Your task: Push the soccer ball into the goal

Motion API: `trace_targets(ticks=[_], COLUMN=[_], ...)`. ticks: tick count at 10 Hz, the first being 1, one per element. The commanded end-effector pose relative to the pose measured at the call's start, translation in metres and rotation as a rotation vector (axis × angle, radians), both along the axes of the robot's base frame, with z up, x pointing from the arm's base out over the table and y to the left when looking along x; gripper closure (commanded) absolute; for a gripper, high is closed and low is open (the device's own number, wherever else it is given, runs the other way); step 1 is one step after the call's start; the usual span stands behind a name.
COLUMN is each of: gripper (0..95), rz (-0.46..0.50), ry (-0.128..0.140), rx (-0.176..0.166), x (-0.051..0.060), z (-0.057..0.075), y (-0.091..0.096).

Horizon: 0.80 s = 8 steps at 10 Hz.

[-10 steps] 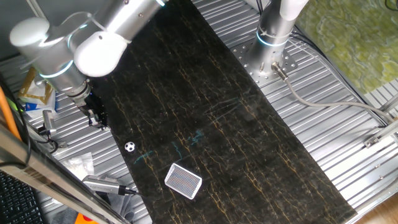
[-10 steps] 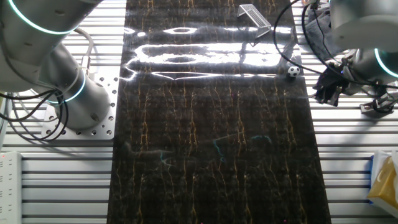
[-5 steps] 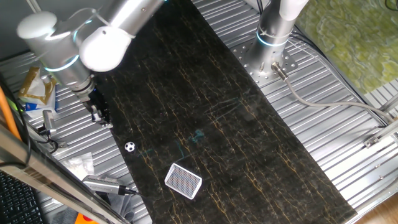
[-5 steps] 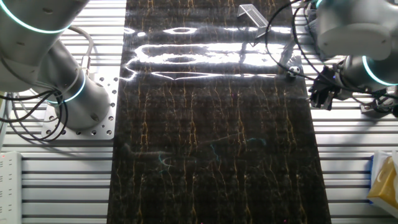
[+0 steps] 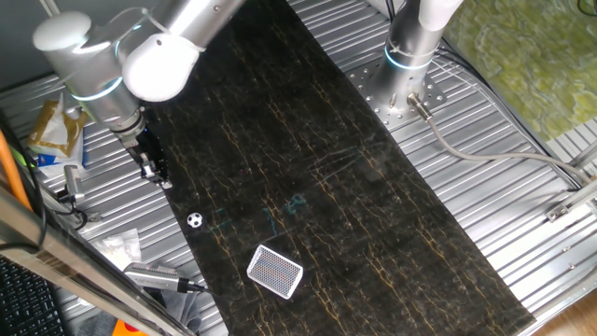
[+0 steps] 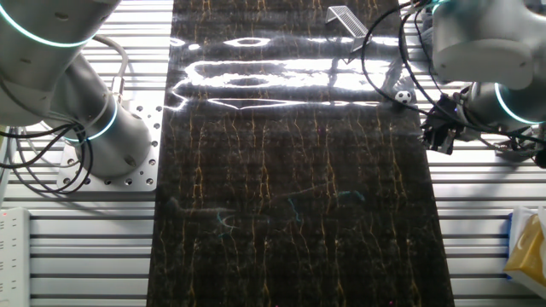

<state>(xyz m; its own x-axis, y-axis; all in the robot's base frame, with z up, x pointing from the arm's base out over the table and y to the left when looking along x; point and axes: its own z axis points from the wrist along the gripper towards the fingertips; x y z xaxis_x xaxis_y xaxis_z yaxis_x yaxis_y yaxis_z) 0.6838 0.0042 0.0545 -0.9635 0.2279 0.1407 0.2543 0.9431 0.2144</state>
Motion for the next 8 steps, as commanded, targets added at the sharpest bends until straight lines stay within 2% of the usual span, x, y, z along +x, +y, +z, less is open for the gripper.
trace_targets(ticks=[1,3,4,5,8], gripper=[76.0,76.0,76.0,76.0,76.0], rz=[0.009,0.018,0.018,0.018,0.020], ry=[0.031,0.060,0.060,0.057,0.061], rx=[0.037,0.057,0.068,0.102,0.119], x=[-0.0004,-0.0004,-0.0004,-0.0002,-0.0002], z=[-0.0007,-0.0012,-0.0017,-0.0050,-0.0077], y=[0.0003,0.0003,0.0004,0.0011,0.0015])
